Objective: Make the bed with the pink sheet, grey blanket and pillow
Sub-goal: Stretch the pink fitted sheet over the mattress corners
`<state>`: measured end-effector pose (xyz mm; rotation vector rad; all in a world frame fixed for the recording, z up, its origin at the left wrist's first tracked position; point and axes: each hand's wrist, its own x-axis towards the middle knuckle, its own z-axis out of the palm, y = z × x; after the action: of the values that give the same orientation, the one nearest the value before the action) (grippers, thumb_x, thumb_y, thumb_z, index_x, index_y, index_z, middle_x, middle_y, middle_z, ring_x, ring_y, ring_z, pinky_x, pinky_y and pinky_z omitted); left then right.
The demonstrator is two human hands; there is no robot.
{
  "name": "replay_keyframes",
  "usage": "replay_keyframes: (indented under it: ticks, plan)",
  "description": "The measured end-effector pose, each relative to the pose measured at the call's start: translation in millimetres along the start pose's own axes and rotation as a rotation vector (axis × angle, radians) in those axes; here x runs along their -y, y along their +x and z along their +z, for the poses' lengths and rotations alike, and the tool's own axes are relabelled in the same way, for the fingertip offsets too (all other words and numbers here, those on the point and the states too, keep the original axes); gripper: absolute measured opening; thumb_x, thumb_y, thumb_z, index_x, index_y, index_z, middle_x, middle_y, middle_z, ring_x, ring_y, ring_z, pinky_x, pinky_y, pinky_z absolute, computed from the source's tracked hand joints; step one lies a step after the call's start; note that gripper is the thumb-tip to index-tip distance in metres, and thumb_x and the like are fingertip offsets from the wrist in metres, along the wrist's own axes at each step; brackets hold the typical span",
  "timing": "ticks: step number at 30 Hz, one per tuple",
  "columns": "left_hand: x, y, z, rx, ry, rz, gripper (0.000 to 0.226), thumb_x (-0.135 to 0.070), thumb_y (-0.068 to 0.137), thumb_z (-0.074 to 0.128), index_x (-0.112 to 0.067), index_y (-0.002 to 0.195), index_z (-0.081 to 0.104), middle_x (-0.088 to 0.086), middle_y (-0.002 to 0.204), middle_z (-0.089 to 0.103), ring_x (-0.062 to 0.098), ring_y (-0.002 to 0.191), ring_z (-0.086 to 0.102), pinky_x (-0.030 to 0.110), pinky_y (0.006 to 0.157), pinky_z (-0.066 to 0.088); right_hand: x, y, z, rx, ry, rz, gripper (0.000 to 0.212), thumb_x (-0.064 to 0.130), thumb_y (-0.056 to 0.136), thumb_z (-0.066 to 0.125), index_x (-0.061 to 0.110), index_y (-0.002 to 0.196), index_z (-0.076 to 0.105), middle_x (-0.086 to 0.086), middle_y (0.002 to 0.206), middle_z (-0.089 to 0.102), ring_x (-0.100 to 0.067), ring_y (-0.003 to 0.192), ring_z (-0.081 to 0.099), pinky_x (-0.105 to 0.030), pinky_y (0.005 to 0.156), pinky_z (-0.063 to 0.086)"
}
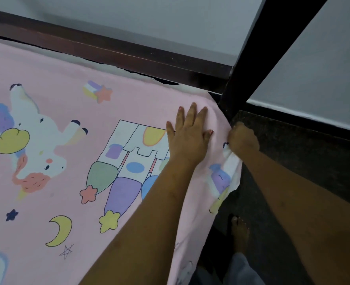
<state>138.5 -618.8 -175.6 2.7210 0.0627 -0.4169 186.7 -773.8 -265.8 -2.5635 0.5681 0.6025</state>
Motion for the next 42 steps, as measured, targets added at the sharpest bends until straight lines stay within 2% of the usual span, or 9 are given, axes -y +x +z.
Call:
replay_keyframes:
  ticks: [6,8,10,14,23,30,37,40,42]
  plan:
    - [-2,8,1,0.017,0.024,-0.015,0.061,-0.042,0.100,0.030,-0.031,0.151,-0.001,-0.005,0.159,-0.007,0.025,0.145,-0.013,0.057,0.113,0.000,-19,6,-3,0.343,0.224,-0.024,0.043,0.018,0.090,0.056,0.012,0.132,0.046,-0.014,0.132,0.052,-0.030,0.113,0.053,-0.035,0.093,0.046]
    - [-3,9,3,0.008,0.030,-0.022,0.061,-0.043,0.100,0.028,-0.031,0.150,-0.003,-0.004,0.159,-0.008,0.025,0.145,-0.014,0.058,0.113,-0.002,-11,4,-3,0.514,0.251,-0.054,0.054,0.029,0.088,0.060,0.017,0.138,0.041,-0.012,0.130,0.055,-0.027,0.106,0.058,-0.036,0.080,0.054]
    - [-5,10,7,0.003,0.029,-0.037,0.061,-0.045,0.100,0.027,-0.031,0.150,-0.003,-0.003,0.159,-0.009,0.026,0.145,-0.015,0.057,0.113,-0.003,3,-2,-3,0.605,0.279,-0.080,0.034,0.026,0.096,0.053,0.010,0.125,0.052,-0.014,0.116,0.061,-0.022,0.084,0.059,-0.029,0.064,0.051]
    - [-11,14,8,0.004,0.046,-0.049,0.062,-0.047,0.099,0.027,-0.031,0.150,-0.004,-0.002,0.159,-0.011,0.027,0.145,-0.016,0.056,0.113,-0.005,14,5,7,0.476,0.291,-0.043,0.028,0.017,0.101,0.040,0.000,0.115,0.058,-0.025,0.113,0.059,-0.026,0.076,0.052,-0.036,0.073,0.048]
    - [-23,31,4,0.031,0.122,0.019,0.061,-0.047,0.099,0.032,-0.023,0.151,0.011,0.001,0.160,0.001,0.026,0.146,-0.010,0.046,0.116,-0.004,12,39,-17,0.246,-0.428,-0.050,0.036,0.022,0.093,0.046,0.009,0.126,0.053,-0.015,0.126,0.055,-0.032,0.114,0.054,-0.042,0.096,0.045]
    - [-19,48,-6,0.045,0.169,0.117,0.051,-0.040,0.098,0.041,-0.023,0.145,0.031,-0.001,0.156,0.023,0.022,0.147,0.005,0.045,0.117,0.002,5,20,20,0.197,-0.834,-0.104,0.016,0.013,0.094,0.050,0.011,0.100,0.065,-0.005,0.069,0.049,-0.019,0.070,0.054,-0.030,0.062,0.044]
    - [-23,60,8,0.039,0.297,0.179,0.056,-0.043,0.098,0.036,-0.015,0.146,0.030,0.003,0.154,0.027,0.023,0.145,0.010,0.039,0.118,0.002,26,16,31,0.187,-0.824,-0.048,0.012,0.013,0.094,0.047,0.008,0.090,0.057,-0.008,0.070,0.048,-0.018,0.065,0.053,-0.026,0.057,0.044]
    - [-22,58,11,0.022,0.276,0.223,0.060,-0.043,0.097,0.040,-0.011,0.147,0.027,0.006,0.154,0.025,0.023,0.145,0.011,0.037,0.118,0.004,-23,114,123,0.211,-0.705,-0.075,0.023,0.029,0.096,0.046,0.007,0.093,0.052,-0.016,0.074,0.048,-0.025,0.060,0.046,-0.025,0.052,0.045]
    - [-19,46,14,-0.027,0.206,0.217,0.059,-0.039,0.097,0.042,-0.012,0.147,0.026,0.005,0.155,0.024,0.022,0.146,0.010,0.036,0.118,0.003,-62,206,202,0.210,-0.707,-0.162,0.048,0.059,0.079,0.059,0.013,0.090,0.053,-0.025,0.073,0.050,-0.041,0.059,0.042,-0.047,0.064,0.051]
